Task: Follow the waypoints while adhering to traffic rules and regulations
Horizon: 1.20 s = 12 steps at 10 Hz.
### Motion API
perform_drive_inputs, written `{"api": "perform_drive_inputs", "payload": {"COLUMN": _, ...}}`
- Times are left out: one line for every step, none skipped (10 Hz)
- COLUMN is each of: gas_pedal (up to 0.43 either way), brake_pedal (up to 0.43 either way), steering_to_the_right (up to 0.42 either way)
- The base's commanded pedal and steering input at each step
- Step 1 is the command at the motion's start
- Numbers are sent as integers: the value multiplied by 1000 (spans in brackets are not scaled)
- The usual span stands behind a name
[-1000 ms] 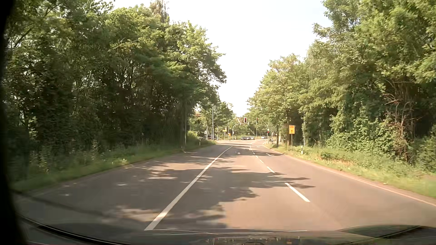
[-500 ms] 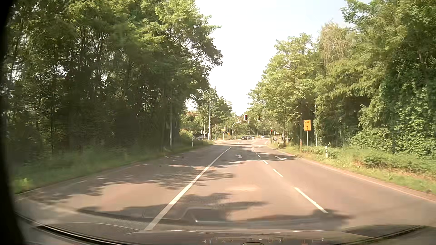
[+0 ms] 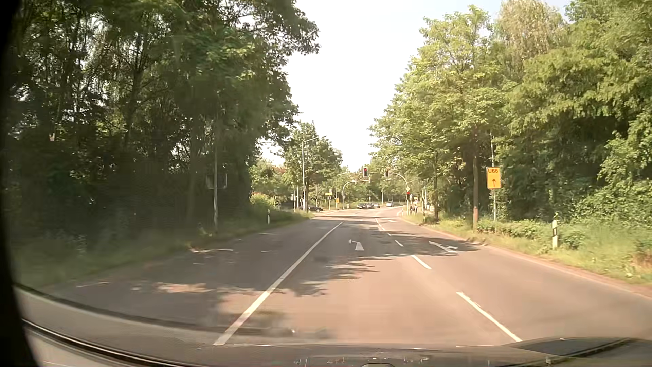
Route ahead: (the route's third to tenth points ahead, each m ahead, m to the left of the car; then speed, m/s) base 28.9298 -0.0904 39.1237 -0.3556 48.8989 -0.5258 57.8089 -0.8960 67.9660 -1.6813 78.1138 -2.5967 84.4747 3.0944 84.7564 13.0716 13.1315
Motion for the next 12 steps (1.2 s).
{"api": "perform_drive_inputs", "payload": {"gas_pedal": 0, "brake_pedal": 128, "steering_to_the_right": 7}}
{"api": "perform_drive_inputs", "payload": {"gas_pedal": 0, "brake_pedal": 146, "steering_to_the_right": 5}}
{"api": "perform_drive_inputs", "payload": {"gas_pedal": 0, "brake_pedal": 152, "steering_to_the_right": 4}}
{"api": "perform_drive_inputs", "payload": {"gas_pedal": 0, "brake_pedal": 159, "steering_to_the_right": 4}}
{"api": "perform_drive_inputs", "payload": {"gas_pedal": 0, "brake_pedal": 165, "steering_to_the_right": 4}}
{"api": "perform_drive_inputs", "payload": {"gas_pedal": 0, "brake_pedal": 171, "steering_to_the_right": 4}}
{"api": "perform_drive_inputs", "payload": {"gas_pedal": 0, "brake_pedal": 171, "steering_to_the_right": 3}}
{"api": "perform_drive_inputs", "payload": {"gas_pedal": 0, "brake_pedal": 177, "steering_to_the_right": 2}}
{"api": "perform_drive_inputs", "payload": {"gas_pedal": 0, "brake_pedal": 183, "steering_to_the_right": 2}}
{"api": "perform_drive_inputs", "payload": {"gas_pedal": 0, "brake_pedal": 189, "steering_to_the_right": 1}}
{"api": "perform_drive_inputs", "payload": {"gas_pedal": 0, "brake_pedal": 189, "steering_to_the_right": 1}}
{"api": "perform_drive_inputs", "payload": {"gas_pedal": 0, "brake_pedal": 189, "steering_to_the_right": 1}}
